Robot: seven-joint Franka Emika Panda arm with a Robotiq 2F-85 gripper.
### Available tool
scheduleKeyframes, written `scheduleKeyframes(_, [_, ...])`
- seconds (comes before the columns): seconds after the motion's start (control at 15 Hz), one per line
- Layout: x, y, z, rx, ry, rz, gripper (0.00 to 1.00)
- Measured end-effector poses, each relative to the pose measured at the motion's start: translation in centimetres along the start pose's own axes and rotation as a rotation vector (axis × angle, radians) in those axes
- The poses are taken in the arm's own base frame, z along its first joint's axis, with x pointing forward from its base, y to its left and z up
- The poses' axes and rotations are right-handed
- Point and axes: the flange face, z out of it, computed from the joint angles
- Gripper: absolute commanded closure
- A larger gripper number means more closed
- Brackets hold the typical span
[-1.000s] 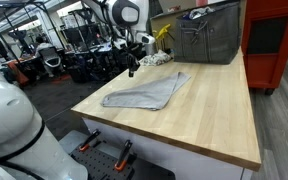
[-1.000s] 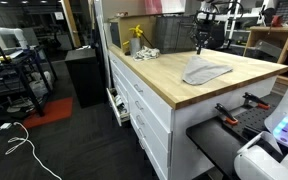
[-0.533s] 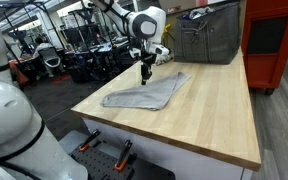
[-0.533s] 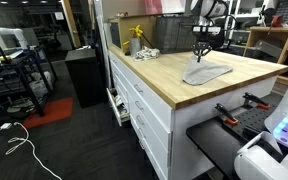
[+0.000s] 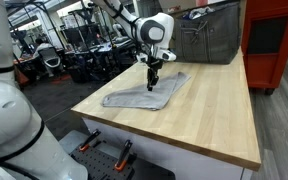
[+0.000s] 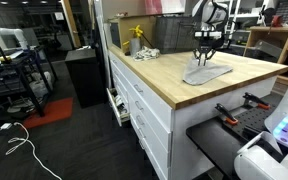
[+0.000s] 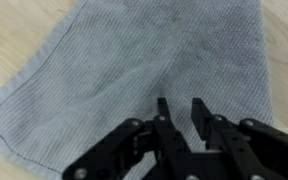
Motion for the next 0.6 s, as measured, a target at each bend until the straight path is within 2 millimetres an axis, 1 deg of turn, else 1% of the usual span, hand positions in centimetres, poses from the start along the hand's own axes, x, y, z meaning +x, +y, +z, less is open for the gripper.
scheduleKeyframes(0.07, [0.0, 0.0, 0.0, 0.000, 0.000, 0.000, 0.43])
scheduleKeyframes(0.13, [0.0, 0.0, 0.0, 0.000, 0.000, 0.000, 0.42])
scheduleKeyframes(0.2, [0.0, 0.0, 0.1, -0.001, -0.001, 0.000, 0.36])
scheduleKeyframes(0.33, [0.1, 0.0, -0.1, 0.014, 0.002, 0.003, 0.22])
scheduleKeyframes(0.4, [0.3, 0.2, -0.4, 0.031, 0.006, 0.011, 0.13])
scheduleKeyframes(0.53, [0.7, 1.3, -1.5, 0.077, 0.006, 0.031, 0.00])
scheduleKeyframes(0.6, [0.8, 2.3, -2.4, 0.104, 0.010, 0.037, 0.00])
